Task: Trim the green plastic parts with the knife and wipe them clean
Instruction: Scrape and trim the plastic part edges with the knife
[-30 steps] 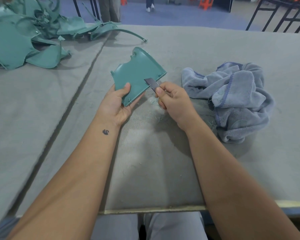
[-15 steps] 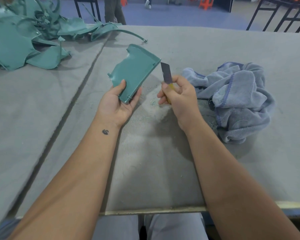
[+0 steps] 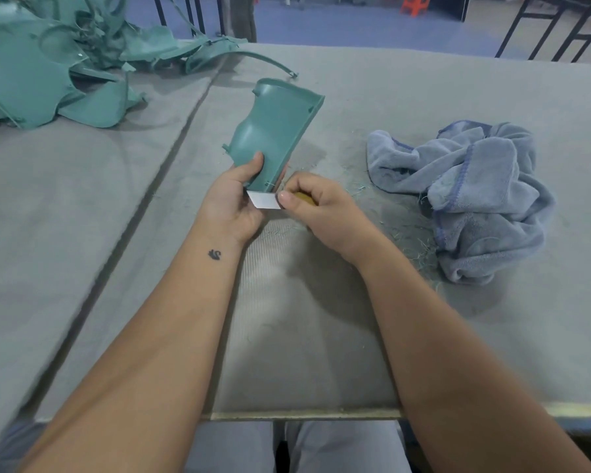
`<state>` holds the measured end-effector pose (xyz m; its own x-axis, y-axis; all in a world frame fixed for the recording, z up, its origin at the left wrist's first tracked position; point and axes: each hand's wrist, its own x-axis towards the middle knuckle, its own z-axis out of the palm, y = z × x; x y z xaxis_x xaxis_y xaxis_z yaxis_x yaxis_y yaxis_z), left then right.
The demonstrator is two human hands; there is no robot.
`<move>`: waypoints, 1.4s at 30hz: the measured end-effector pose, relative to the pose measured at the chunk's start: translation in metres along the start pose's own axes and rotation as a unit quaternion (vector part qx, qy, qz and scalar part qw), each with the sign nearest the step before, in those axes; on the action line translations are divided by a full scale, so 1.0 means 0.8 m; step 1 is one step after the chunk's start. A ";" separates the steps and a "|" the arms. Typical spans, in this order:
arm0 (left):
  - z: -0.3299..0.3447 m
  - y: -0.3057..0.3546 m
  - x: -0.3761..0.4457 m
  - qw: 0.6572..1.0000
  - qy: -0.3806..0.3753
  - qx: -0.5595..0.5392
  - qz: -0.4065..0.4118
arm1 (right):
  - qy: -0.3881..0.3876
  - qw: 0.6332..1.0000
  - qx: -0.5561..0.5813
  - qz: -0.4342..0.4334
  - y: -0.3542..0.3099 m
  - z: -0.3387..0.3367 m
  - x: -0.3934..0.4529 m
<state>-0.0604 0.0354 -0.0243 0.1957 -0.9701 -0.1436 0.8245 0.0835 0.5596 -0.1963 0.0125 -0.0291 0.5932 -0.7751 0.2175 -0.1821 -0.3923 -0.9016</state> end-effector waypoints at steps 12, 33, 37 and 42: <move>0.008 -0.003 -0.009 0.998 0.000 -0.062 -0.003 | 0.080 0.996 -0.004 -0.031 0.008 0.002 0.007; -0.002 0.001 0.009 0.997 0.043 0.040 0.041 | 0.035 0.998 -0.009 0.054 0.002 -0.019 -0.002; -0.001 0.000 0.013 0.998 0.058 -0.019 0.034 | 0.060 0.996 0.006 0.071 0.003 -0.025 -0.001; 0.000 -0.001 0.018 0.997 0.067 -0.029 0.040 | 0.063 0.997 -0.015 0.051 0.008 -0.024 -0.001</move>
<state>-0.0581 0.0215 -0.0269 0.3281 -0.9211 -0.2097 0.8315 0.1763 0.5268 -0.2129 0.0006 -0.0280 0.4669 -0.8675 0.1718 -0.2615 -0.3210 -0.9103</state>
